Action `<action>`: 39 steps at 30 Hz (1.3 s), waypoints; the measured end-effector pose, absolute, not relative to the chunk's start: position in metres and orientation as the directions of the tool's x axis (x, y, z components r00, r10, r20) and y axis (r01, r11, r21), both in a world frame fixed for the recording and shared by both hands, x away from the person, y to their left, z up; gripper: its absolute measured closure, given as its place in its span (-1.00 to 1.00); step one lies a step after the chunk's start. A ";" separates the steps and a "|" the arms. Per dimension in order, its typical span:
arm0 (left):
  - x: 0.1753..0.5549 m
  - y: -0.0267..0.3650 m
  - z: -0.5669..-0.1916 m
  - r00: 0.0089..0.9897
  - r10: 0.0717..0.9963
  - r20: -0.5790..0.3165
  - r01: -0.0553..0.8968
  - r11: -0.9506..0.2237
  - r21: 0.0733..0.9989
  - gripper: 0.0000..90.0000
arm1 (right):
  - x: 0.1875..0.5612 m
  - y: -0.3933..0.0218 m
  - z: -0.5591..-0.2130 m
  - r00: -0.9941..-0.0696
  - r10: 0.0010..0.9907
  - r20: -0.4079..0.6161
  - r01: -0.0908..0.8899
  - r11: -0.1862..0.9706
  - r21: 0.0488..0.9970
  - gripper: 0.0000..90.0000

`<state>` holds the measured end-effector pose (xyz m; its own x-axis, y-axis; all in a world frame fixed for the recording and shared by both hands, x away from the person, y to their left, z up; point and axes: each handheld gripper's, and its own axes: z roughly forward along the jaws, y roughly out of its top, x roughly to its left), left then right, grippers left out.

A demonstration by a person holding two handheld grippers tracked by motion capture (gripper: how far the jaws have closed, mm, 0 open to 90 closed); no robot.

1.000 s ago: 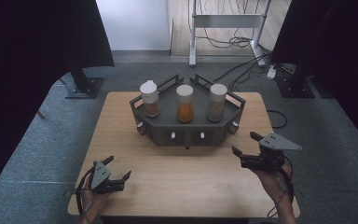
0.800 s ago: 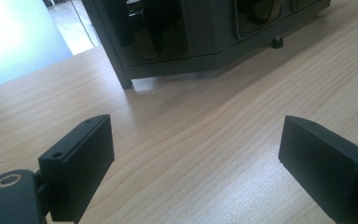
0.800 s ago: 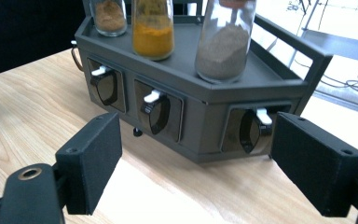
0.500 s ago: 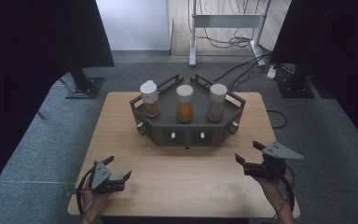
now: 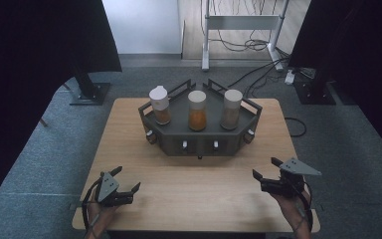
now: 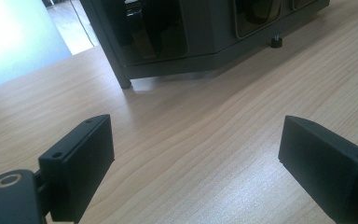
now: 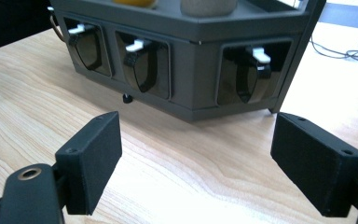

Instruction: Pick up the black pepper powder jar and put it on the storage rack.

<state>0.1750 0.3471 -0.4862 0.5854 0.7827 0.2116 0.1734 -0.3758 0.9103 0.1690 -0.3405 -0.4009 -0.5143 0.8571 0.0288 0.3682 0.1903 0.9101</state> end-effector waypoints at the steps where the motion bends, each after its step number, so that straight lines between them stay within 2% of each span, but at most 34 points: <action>1: 0.175 0.347 -0.486 0.586 0.783 0.212 0.173 -0.376 0.910 -0.78 | 0.169 -0.341 -0.403 -0.512 0.858 0.033 0.373 0.187 0.909 -0.65; 25: 0.175 0.346 -0.486 0.587 0.781 0.211 0.175 -0.377 0.909 -0.78 | 0.177 -0.340 -0.444 -0.466 0.882 0.075 0.435 0.154 0.887 -0.66; 39: 0.175 0.346 -0.486 0.588 0.781 0.212 0.174 -0.378 0.909 -0.78 | 0.179 -0.335 -0.456 -0.450 0.891 0.061 0.453 0.169 0.875 -0.67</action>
